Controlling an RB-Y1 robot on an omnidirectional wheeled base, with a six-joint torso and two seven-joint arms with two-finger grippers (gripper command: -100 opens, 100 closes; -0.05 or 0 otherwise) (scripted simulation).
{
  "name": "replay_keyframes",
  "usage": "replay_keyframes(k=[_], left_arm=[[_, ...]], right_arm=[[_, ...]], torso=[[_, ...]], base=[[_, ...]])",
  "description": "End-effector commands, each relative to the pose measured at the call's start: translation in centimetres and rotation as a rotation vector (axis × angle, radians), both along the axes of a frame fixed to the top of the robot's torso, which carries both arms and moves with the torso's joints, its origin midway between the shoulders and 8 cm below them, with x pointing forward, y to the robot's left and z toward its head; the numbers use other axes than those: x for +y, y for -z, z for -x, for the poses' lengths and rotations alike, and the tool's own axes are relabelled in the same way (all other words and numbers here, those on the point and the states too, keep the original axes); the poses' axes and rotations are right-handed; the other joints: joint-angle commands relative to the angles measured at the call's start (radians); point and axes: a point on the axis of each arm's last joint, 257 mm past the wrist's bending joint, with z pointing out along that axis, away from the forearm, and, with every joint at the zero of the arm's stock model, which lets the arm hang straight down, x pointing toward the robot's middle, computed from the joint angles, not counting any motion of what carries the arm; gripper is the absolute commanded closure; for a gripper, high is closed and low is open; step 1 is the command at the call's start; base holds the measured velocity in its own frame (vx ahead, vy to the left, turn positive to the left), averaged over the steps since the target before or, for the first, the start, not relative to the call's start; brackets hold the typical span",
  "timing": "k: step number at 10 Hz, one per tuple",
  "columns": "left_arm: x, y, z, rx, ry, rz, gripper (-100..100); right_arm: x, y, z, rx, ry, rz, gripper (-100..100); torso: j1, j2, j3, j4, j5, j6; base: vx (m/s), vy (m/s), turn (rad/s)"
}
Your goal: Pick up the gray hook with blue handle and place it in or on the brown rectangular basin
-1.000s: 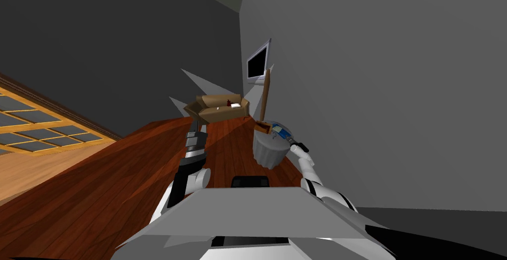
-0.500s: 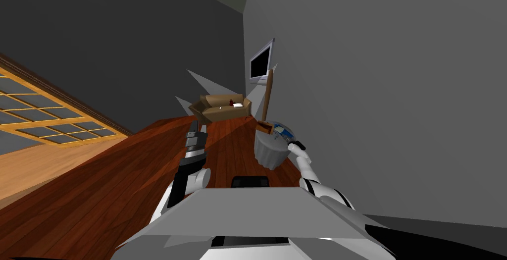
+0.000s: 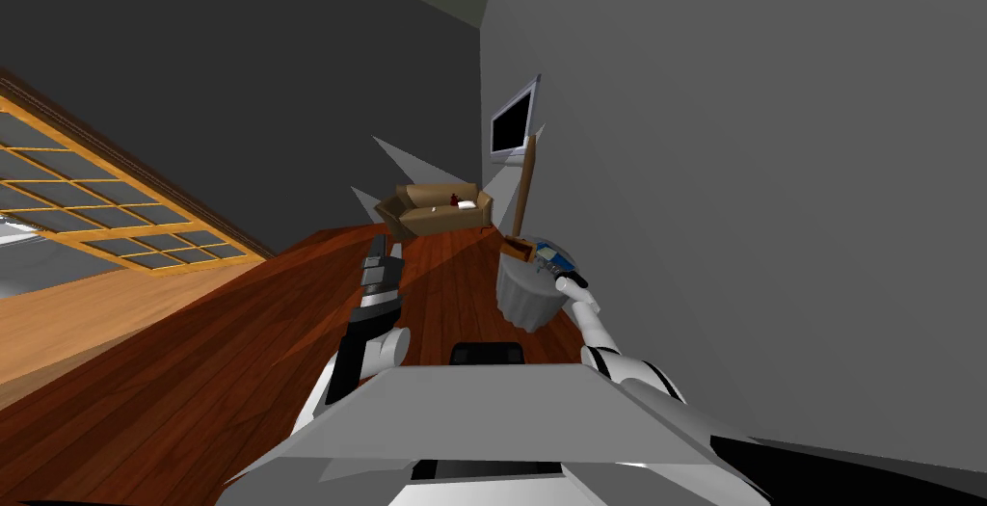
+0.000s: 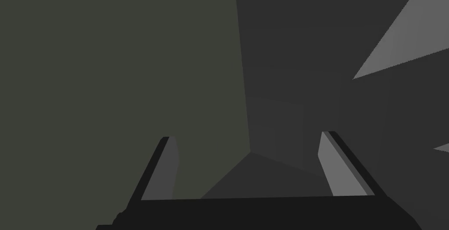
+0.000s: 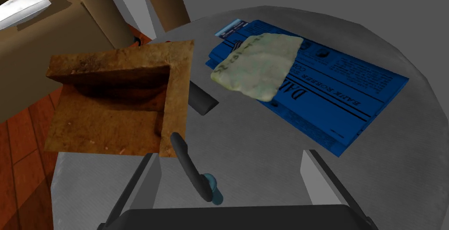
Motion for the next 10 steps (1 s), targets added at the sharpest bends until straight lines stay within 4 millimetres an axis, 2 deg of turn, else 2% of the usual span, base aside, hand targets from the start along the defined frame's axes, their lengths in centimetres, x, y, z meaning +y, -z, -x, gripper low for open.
replay_keyframes(k=[1, 2, 3, 10], left_arm=[[0.0, 0.0, 0.0, 0.000, 0.000, 0.000, 0], [0.0, 0.0, 0.0, 0.000, 0.000, 0.000, 0], [0.0, 0.0, 0.0, 0.000, 0.000, 0.000, 0], [0.0, 0.0, 0.0, 0.000, 0.000, 0.000, 0]], right_arm=[[2.0, -0.2, -0.8, 0.012, -0.068, 0.059, -100], [2.0, -0.2, -0.8, 0.016, -0.075, 0.074, -100], [4.1, -0.3, -1.5, 0.025, -0.137, 0.119, -100], [4.1, -0.3, -1.5, 0.029, -0.147, 0.141, -100]], torso=[[0.000, 0.000, 0.000, 0.000, 0.000, 0.000], [-0.001, 0.000, 0.000, 0.000, 0.000, 0.000], [0.000, 0.000, 0.000, 0.000, 0.000, 0.000], [0.002, 0.001, 0.000, 0.000, 0.000, 0.000]], base=[[0.007, -0.039, 0.068], [-0.002, -0.021, 0.077], [-0.010, -0.016, 0.120], [0.000, 0.000, 0.002]])
